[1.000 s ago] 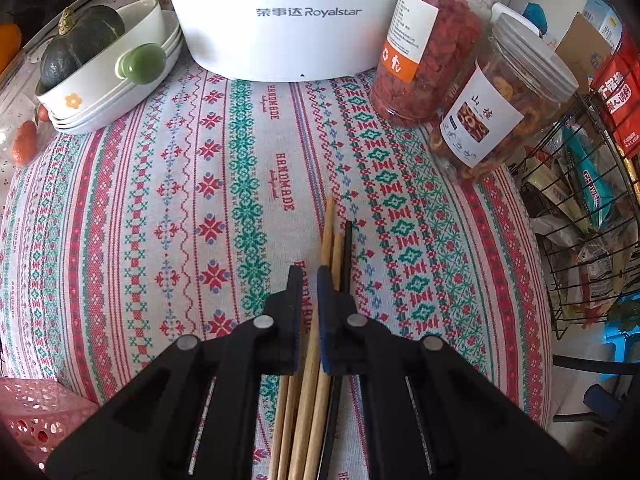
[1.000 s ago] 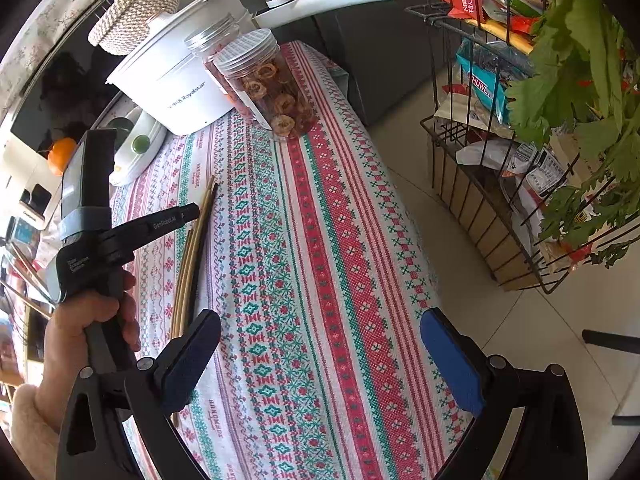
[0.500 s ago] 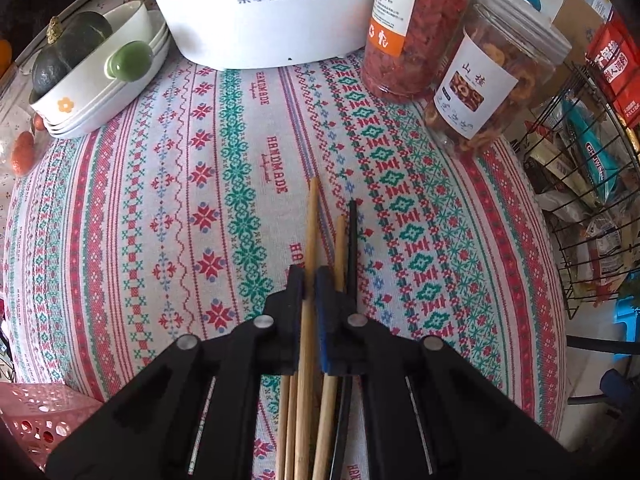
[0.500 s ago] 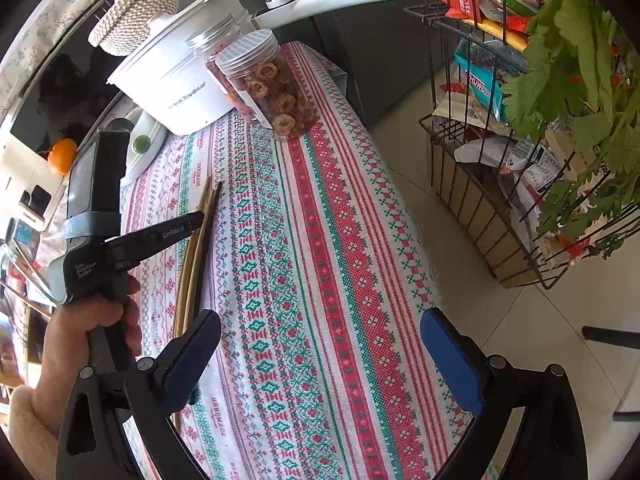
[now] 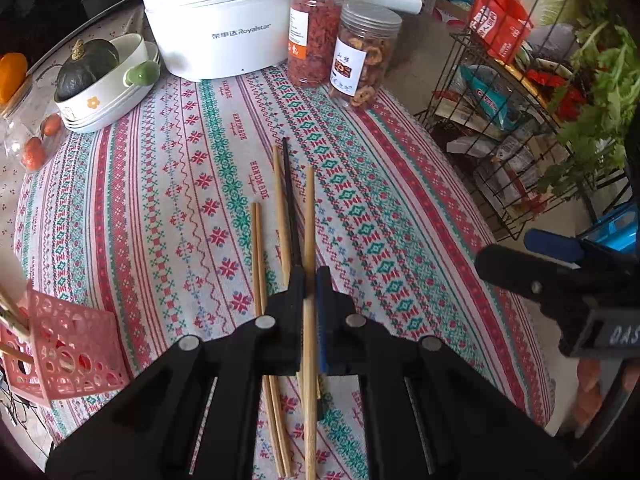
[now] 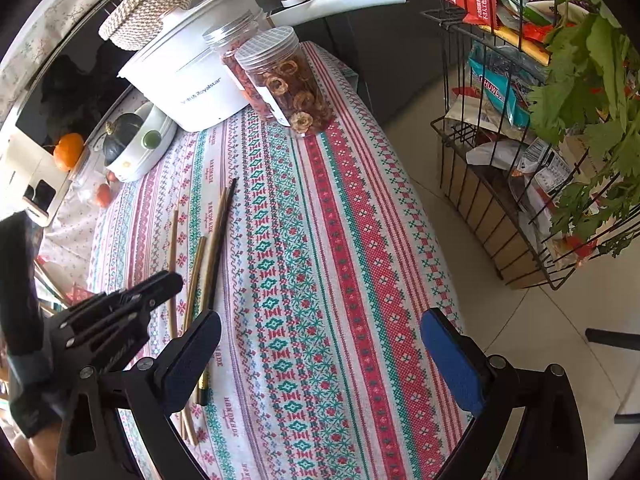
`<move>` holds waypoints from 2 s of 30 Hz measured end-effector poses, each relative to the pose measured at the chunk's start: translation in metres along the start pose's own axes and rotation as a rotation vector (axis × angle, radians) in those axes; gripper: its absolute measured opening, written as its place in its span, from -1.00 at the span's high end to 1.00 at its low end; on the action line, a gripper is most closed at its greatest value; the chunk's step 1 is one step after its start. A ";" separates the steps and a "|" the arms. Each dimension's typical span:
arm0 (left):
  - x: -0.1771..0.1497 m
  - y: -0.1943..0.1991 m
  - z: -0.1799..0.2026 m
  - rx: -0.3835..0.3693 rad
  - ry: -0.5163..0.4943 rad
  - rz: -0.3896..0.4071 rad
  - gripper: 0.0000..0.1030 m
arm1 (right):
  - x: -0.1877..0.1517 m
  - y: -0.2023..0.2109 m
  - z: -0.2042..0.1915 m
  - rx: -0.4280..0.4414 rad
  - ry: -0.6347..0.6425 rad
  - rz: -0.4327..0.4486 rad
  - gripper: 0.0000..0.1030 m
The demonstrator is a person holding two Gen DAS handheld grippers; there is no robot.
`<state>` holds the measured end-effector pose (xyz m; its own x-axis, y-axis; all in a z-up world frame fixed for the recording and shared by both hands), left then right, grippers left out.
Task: Organize utensils
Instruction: 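Lift the wooden chopstick with the left tool while the right tool reaches toward the pile, then carry the wooden chopstick into the pink basket and open the left tool while the right lifts a chopstick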
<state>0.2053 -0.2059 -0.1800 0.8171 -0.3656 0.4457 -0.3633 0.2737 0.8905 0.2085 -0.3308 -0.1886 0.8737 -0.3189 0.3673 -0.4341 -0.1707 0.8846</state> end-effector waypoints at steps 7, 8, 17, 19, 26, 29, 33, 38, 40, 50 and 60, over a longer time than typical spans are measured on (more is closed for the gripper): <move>-0.042 0.063 -0.009 -0.053 -0.049 0.070 0.87 | 0.001 -0.007 -0.031 0.095 0.004 0.004 -0.60; -0.047 0.070 -0.012 -0.056 -0.052 0.080 0.87 | 0.000 -0.011 -0.039 0.118 0.008 -0.006 -0.45; -0.090 0.108 -0.063 -0.049 0.028 0.182 0.87 | -0.007 -0.049 -0.130 0.278 0.105 -0.082 0.48; -0.092 0.111 -0.072 -0.080 0.062 0.179 0.87 | -0.008 -0.060 -0.144 0.267 0.146 -0.083 0.51; -0.093 0.132 -0.093 -0.120 0.107 0.222 0.87 | -0.007 -0.104 -0.156 0.061 0.248 -0.082 0.53; -0.095 0.135 -0.101 -0.124 0.124 0.227 0.87 | -0.008 -0.117 -0.155 -0.024 0.285 -0.070 0.54; -0.101 0.139 -0.117 -0.110 0.159 0.237 0.87 | -0.011 -0.120 -0.163 -0.140 0.391 -0.039 0.65; -0.104 0.146 -0.133 -0.083 0.200 0.265 0.87 | -0.018 -0.113 -0.166 -0.039 0.343 -0.034 0.83; -0.104 0.152 -0.138 -0.076 0.212 0.284 0.87 | -0.019 -0.100 -0.173 0.004 0.336 0.008 0.83; -0.093 0.207 -0.158 -0.042 0.246 0.467 0.87 | -0.023 0.028 -0.196 0.223 0.336 0.309 0.83; -0.061 0.289 -0.170 0.077 0.228 0.828 0.87 | -0.024 0.137 -0.219 0.280 0.385 0.608 0.83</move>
<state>0.1265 0.0468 0.0351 0.3428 0.1145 0.9324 -0.9042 0.3093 0.2944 0.1763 -0.1426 -0.0127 0.4566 -0.0938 0.8847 -0.8564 -0.3157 0.4086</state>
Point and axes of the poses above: each gripper's, at about its wrist camera, not at the fingertips, and y roughly against the way its jaws point, z to its right, x to its top, the point moved 10 cm from there along -y, roughly the way its jaws point
